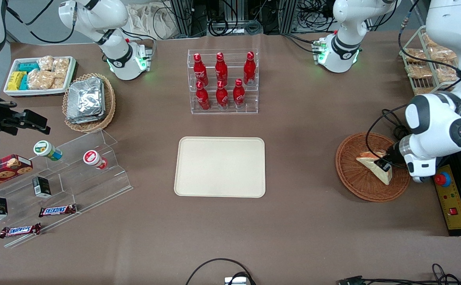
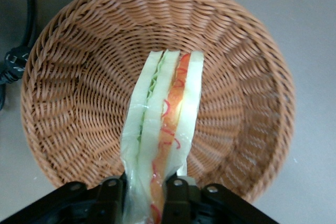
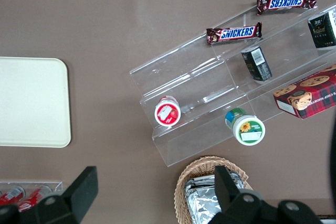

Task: Place sandwich from basket to tray
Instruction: 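Carry the sandwich with the left gripper over to the cream tray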

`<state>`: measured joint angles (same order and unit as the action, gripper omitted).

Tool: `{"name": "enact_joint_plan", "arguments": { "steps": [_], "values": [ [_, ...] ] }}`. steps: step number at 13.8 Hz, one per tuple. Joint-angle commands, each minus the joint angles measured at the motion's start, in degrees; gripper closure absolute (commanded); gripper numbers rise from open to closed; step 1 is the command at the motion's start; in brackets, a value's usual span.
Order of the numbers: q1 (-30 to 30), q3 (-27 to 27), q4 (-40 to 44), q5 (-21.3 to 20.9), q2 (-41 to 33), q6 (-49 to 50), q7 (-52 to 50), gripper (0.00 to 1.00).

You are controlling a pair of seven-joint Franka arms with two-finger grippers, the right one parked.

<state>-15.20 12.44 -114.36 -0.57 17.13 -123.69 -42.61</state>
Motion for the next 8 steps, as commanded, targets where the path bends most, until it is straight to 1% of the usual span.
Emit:
{"name": "enact_joint_plan", "arguments": {
  "steps": [1, 3, 5, 7, 8],
  "values": [
    [0.3, 1.8, 6.1, -0.6, -0.8, 9.0, 8.5, 1.0],
    [1.4, 1.8, 12.4, -0.4, 0.0, 17.5, 19.0, 1.0],
    [4.8, 1.8, 20.4, -0.7, 1.1, 26.9, 28.8, 1.0],
    [7.6, 1.8, 26.5, -0.5, 1.3, 32.3, 36.5, 1.0],
    [9.4, 1.8, 28.7, -0.4, 1.2, 33.5, 37.8, 1.0]
  ]
}}
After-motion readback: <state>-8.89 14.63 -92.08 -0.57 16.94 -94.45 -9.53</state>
